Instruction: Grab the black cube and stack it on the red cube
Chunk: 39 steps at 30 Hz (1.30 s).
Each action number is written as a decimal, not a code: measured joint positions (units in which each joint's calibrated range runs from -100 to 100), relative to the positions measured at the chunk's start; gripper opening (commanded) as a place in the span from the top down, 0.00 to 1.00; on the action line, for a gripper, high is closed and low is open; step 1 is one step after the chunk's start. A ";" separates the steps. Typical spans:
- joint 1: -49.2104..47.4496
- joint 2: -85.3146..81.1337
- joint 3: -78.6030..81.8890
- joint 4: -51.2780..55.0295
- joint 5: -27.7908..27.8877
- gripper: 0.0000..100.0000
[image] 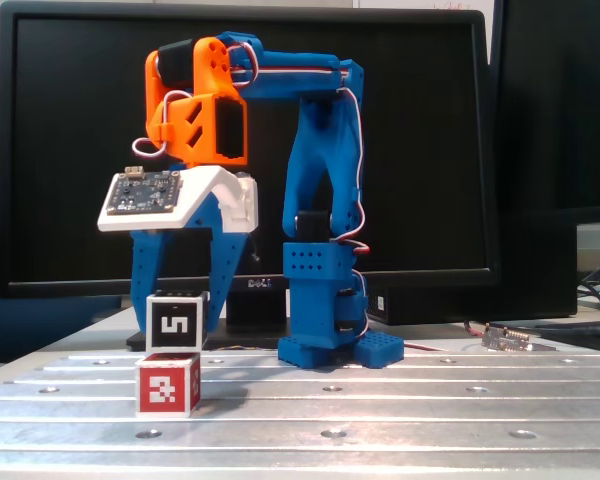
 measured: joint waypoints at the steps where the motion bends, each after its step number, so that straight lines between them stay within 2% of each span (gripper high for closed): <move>1: 0.00 0.00 0.00 0.17 0.00 0.87; 39: 0.37 0.34 1.90 -4.56 -2.31 0.87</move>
